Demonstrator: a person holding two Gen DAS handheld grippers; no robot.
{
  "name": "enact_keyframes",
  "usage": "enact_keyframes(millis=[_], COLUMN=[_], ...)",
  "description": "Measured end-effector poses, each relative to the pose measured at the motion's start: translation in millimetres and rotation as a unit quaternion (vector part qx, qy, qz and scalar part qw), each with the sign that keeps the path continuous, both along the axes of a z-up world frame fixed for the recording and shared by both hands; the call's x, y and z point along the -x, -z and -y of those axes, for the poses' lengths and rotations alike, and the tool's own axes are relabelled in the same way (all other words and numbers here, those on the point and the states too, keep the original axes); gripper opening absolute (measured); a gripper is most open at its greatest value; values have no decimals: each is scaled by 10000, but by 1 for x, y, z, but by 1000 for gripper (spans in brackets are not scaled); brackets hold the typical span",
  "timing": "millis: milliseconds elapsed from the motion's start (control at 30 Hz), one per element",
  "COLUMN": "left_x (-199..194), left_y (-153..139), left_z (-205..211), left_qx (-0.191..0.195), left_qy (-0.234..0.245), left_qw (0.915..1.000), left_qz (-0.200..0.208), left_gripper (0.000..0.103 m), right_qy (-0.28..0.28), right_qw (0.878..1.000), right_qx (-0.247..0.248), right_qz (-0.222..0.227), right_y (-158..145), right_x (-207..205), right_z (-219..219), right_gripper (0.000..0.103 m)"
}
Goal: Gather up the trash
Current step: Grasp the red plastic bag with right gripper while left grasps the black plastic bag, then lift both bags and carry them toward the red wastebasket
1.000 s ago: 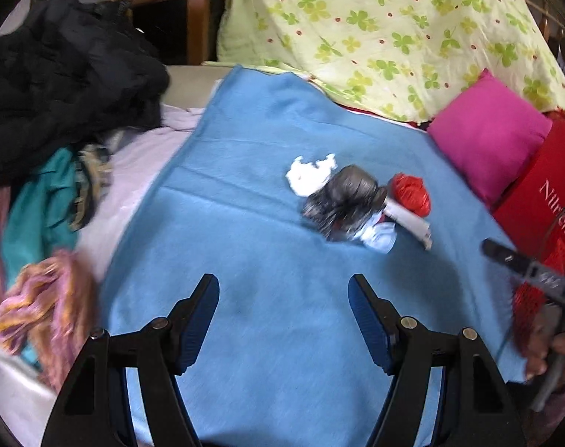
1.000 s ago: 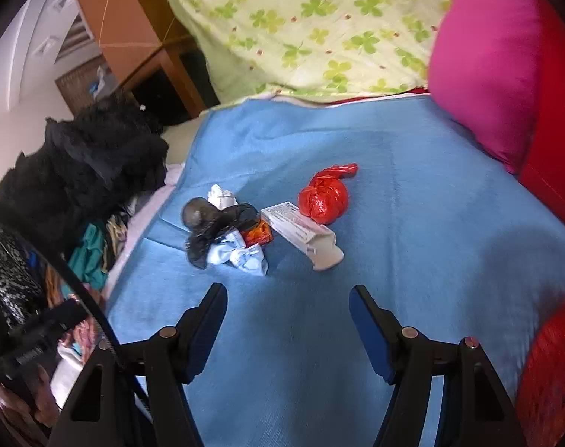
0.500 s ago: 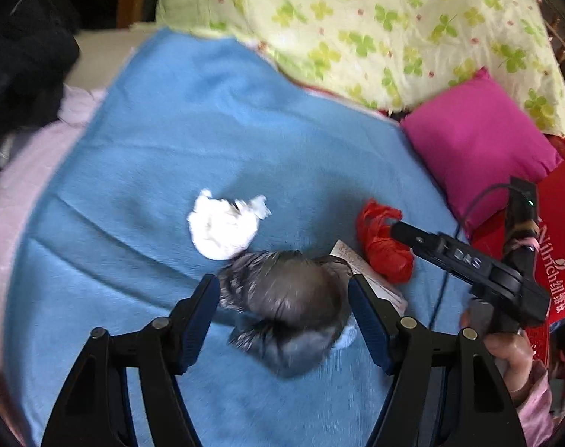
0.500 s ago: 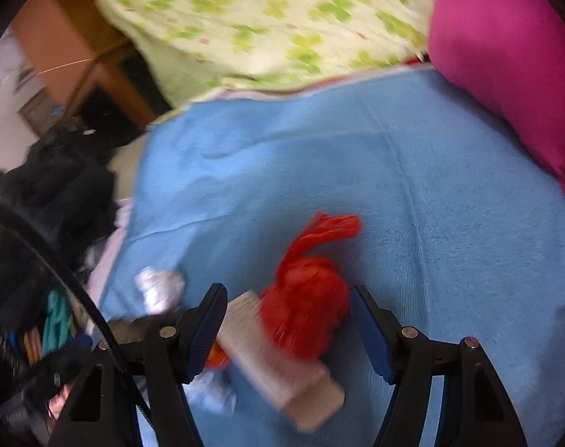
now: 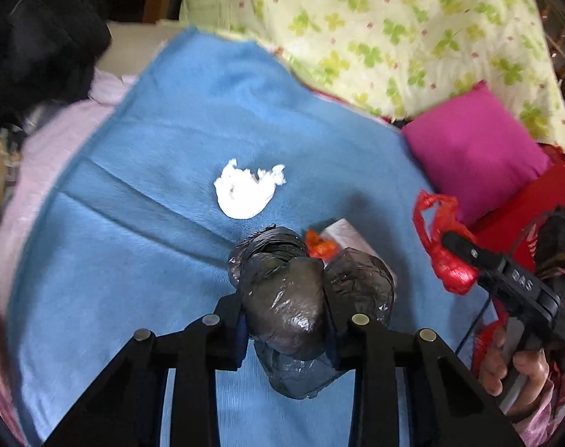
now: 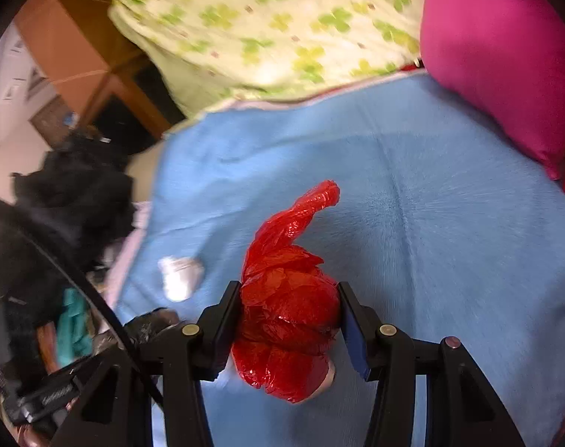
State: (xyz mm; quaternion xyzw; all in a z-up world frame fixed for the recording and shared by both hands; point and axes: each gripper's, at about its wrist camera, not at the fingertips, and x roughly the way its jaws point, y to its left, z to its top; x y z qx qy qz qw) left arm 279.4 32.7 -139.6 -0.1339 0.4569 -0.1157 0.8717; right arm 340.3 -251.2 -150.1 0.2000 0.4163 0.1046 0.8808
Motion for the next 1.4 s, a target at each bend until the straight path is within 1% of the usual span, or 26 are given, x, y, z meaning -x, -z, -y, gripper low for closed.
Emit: enact_keyframes(millis=[67, 167, 233, 300, 400, 567, 667, 767, 933, 1133, 1400], left_x=[19, 58, 75, 98, 124, 157, 174, 186, 202, 216, 228], left_y=[-15, -43, -59, -77, -98, -117, -126, -132, -135, -133, -138], left_z=[1, 7, 13, 24, 39, 58, 66, 73, 82, 90, 91], left_qx=[-26, -133, -220, -355, -557, -786, -876, -913, -962, -1009, -1048], left_qy=[-16, -35, 0, 52, 117, 254, 329, 395, 477, 569, 613], left_qw=[9998, 9984, 9967, 9935, 9877, 9797, 9755, 9732, 9709, 9705, 9663], left_qz=[185, 551, 782, 1085, 1458, 1828, 1990, 2071, 2139, 2116, 2270], left_gripper=[33, 33, 33, 33, 33, 33, 34, 34, 34, 34, 34], right_qy=[-77, -194, -229, -265, -295, -317, -307, -299, -251, -241, -263], right_qw=[9998, 9988, 9980, 9966, 9941, 9894, 9871, 9854, 9831, 9826, 9810], right_qx=[-63, -167, -187, -225, -245, -236, -224, -235, -190, -163, -195], right_qz=[171, 421, 555, 749, 1016, 1394, 1553, 1659, 1806, 1834, 1911], right_y=[-17, -42, -54, -68, -87, -114, -124, -131, -137, -137, -140], right_x=[26, 73, 97, 126, 163, 216, 241, 261, 281, 297, 305], right_z=[1, 6, 7, 8, 11, 12, 14, 16, 18, 18, 18], right_gripper=[53, 53, 53, 54, 54, 54, 54, 54, 54, 54, 54])
